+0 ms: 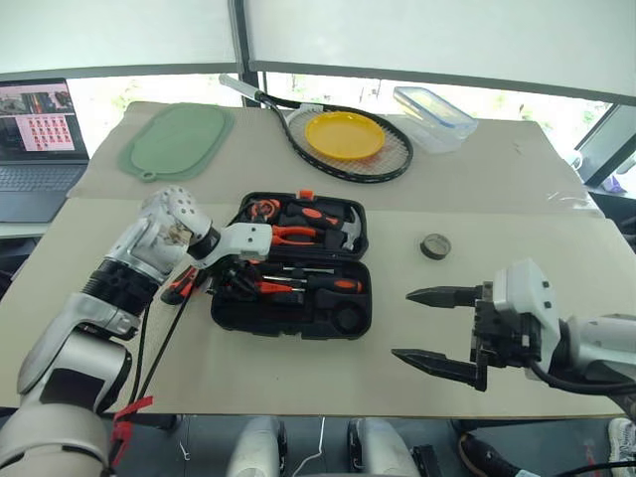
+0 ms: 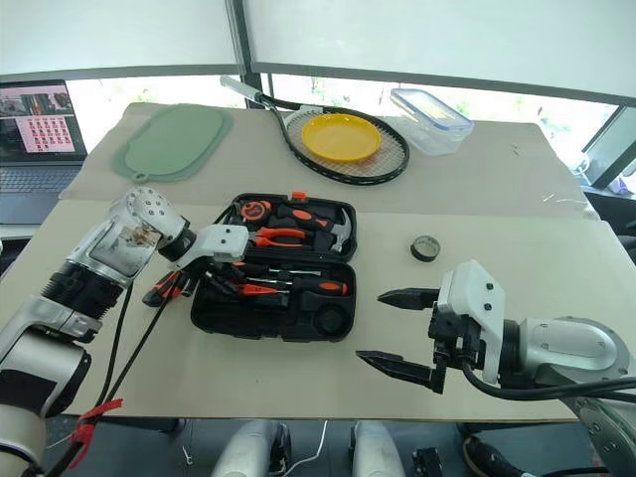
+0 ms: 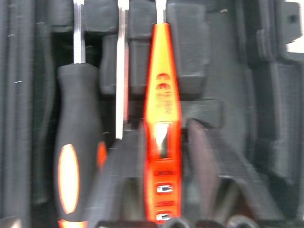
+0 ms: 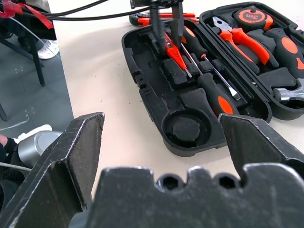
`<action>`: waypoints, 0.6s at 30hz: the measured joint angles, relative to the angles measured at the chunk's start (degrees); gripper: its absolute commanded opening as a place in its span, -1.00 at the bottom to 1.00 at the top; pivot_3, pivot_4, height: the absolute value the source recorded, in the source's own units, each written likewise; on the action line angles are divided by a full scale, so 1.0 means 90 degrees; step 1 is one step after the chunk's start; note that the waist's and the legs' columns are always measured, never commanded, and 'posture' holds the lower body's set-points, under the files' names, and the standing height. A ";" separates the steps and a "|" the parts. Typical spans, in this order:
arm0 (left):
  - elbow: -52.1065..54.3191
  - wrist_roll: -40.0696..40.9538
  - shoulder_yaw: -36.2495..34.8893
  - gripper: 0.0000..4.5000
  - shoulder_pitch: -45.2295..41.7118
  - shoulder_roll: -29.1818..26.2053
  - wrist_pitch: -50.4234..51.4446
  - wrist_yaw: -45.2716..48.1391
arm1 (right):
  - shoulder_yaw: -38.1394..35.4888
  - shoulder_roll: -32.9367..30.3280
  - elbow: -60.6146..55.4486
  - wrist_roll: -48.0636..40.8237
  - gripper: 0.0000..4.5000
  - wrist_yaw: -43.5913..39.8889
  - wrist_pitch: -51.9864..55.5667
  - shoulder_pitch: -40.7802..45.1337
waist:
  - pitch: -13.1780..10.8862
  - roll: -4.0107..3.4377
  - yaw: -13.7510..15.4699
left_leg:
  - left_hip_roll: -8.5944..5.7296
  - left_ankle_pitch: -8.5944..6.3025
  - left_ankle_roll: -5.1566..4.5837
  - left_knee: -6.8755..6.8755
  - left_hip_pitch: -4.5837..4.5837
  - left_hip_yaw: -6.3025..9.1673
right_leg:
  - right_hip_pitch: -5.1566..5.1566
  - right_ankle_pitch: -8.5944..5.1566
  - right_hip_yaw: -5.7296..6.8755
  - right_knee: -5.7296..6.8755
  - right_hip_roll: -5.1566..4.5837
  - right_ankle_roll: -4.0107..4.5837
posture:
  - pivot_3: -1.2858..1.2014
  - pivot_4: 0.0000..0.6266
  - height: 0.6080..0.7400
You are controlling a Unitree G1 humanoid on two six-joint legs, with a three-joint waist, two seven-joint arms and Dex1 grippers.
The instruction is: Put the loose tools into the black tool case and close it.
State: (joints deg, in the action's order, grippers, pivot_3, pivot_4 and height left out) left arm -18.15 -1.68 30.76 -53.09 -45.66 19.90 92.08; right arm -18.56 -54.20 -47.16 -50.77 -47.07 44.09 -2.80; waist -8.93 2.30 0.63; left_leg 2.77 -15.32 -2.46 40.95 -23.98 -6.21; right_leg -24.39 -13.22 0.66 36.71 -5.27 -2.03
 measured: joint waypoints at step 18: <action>0.0664 0.2191 -0.1535 -0.78 0.1734 -0.0520 -0.0224 -0.1190 | 0.0208 -0.0116 0.0305 0.0186 1.00 -0.0052 -0.0011 0.0116 | 0.0004 -0.0009 0.0047 | -0.0001 -0.0001 -0.0002 0.0001 0.0012 -0.0002 | 0.0012 -0.0004 0.0002 0.0005 -0.0004 -0.0002 | 0.03 -0.52 0.98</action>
State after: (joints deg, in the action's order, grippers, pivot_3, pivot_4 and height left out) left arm -12.18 18.04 16.94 -37.49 -50.34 17.89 81.37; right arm -16.68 -55.24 -44.41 -49.10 -47.54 43.99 -1.76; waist -8.90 2.22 1.05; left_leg 2.76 -15.33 -2.48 40.96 -23.87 -6.22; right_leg -24.29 -13.26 0.68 36.75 -5.31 -2.05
